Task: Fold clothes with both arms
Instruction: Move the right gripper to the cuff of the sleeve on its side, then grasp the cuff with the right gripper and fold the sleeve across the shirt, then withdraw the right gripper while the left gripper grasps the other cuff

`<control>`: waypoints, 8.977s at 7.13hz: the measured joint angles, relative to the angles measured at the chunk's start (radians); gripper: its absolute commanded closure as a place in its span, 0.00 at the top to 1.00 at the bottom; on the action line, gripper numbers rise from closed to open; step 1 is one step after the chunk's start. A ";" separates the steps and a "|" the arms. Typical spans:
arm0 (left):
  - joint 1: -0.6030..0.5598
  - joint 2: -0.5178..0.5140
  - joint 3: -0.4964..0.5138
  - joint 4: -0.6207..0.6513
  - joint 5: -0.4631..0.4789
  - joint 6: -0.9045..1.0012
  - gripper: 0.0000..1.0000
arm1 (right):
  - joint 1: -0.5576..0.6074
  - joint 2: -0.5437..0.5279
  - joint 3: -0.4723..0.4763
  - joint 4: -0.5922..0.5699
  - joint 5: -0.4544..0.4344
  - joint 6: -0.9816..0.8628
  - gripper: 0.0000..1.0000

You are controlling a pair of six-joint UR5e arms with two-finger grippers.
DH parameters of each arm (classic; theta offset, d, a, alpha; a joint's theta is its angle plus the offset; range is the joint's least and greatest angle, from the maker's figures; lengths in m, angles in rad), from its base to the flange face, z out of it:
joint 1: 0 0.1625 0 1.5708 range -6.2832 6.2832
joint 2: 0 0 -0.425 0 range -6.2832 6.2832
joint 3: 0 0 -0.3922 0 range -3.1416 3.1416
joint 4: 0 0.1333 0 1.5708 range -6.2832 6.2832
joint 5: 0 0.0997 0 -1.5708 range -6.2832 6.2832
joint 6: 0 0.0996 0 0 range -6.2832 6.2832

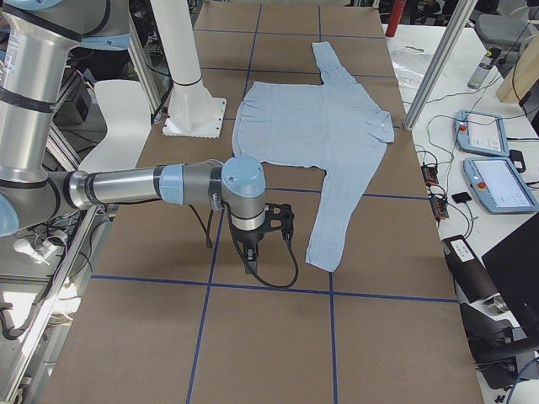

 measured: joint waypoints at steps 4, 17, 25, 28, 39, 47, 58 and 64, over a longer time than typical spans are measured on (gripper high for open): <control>-0.094 -0.056 0.035 -0.267 0.008 -0.008 1.00 | 0.000 0.065 -0.053 0.195 0.083 0.013 1.00; -0.097 -0.143 0.193 -0.467 -0.004 -0.036 1.00 | -0.361 0.446 -0.881 1.033 -0.041 0.339 0.80; -0.098 -0.138 0.193 -0.468 -0.004 -0.033 1.00 | -0.411 0.464 -0.943 1.039 -0.147 0.330 0.00; -0.098 -0.136 0.193 -0.485 -0.004 -0.033 1.00 | -0.404 0.446 -0.898 1.038 -0.136 0.352 0.00; -0.096 -0.135 0.213 -0.493 -0.022 -0.033 1.00 | -0.884 1.057 -0.450 0.399 -0.584 1.461 0.00; -0.096 -0.135 0.221 -0.496 -0.022 -0.033 1.00 | -1.009 1.451 -0.917 0.396 -0.758 1.510 0.99; 0.159 -0.173 0.533 -0.905 0.005 -0.406 0.97 | -0.610 0.811 -0.396 0.418 -0.213 0.922 1.00; 0.399 -0.306 0.807 -1.278 0.233 -0.939 0.75 | -0.234 0.339 -0.296 0.591 0.107 0.482 1.00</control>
